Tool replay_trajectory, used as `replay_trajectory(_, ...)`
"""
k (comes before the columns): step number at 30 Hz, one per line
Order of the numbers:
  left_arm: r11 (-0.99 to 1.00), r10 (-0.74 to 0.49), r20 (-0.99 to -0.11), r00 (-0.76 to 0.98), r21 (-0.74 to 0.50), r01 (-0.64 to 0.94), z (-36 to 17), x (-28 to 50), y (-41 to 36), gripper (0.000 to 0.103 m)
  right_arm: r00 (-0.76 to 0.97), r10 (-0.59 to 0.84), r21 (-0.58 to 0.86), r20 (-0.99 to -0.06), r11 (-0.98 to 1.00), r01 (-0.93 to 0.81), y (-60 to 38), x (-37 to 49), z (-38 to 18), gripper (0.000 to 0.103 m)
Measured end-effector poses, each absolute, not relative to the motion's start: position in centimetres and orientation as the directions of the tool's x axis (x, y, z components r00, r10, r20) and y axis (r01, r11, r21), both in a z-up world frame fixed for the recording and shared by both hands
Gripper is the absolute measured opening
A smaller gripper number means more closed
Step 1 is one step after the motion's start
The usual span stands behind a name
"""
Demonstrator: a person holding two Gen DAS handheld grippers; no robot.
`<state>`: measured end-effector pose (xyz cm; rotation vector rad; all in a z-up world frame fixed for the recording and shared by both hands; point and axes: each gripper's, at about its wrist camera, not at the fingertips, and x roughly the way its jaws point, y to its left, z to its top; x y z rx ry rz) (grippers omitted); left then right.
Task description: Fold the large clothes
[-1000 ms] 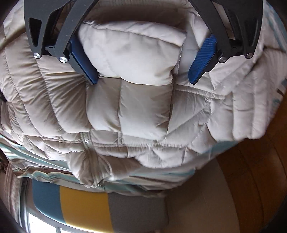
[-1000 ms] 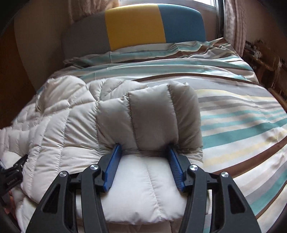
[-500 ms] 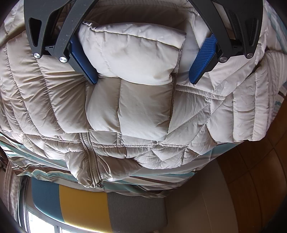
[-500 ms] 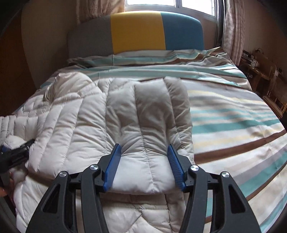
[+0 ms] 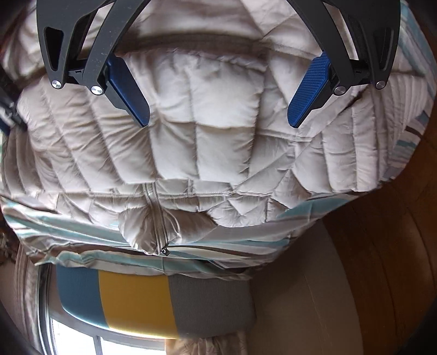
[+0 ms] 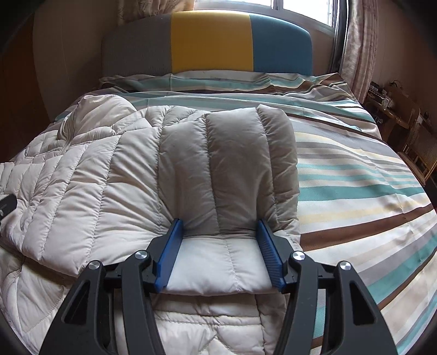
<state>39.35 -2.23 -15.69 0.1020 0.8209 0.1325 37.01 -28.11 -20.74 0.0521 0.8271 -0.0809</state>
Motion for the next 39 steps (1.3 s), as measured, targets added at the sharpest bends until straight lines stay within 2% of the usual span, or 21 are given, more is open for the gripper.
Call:
replay_trajectory(5,0.975,0.215,-0.761,0.613,0.202,-0.091,-18.6,42.7,-1.9,0.100,0.676,-0.053,0.012,-0.735,0.996,0.092,-28.1,36.9,-20.7,0.057)
replay_trajectory(7,0.985,0.168,-0.776,0.608,0.149,-0.082,-19.6,43.2,-1.3,0.100,0.676,-0.055,0.011,-0.735,0.996,0.092,-28.2,36.9,-20.7,0.058)
replay_trajectory(14,0.988,0.156,-0.775,0.612,0.132,-0.085,-19.8,43.2,-1.2,0.100,0.676,-0.071,-0.007,-0.733,0.995,0.097,-28.0,36.9,-20.7,0.059)
replay_trajectory(19,0.999,0.032,-0.791,0.612,0.018,-0.029,-18.2,41.7,0.4,0.100,0.674,-0.079,-0.015,-0.734,0.995,0.101,-27.9,36.9,-20.7,0.059)
replay_trajectory(22,0.999,0.029,-0.755,0.655,0.008,-0.036,-16.4,39.9,2.1,0.100,0.675,-0.078,-0.012,-0.734,0.995,0.102,-27.9,36.9,-20.7,0.060)
replay_trajectory(28,0.959,0.123,-0.709,0.694,-0.096,-0.268,-13.4,36.8,11.8,0.100,0.675,-0.081,-0.016,-0.734,0.995,0.102,-28.0,36.8,-20.7,0.060)
replay_trajectory(32,0.880,0.221,-0.738,0.637,-0.131,-0.456,-13.4,34.7,19.8,0.100,0.675,-0.079,-0.013,-0.734,0.995,0.102,-28.0,36.9,-20.6,0.061)
replay_trajectory(39,0.726,0.319,-0.775,0.546,-0.171,-0.666,-14.7,30.1,29.4,0.100,0.675,-0.079,-0.013,-0.733,0.995,0.103,-28.1,36.9,-20.6,0.062)
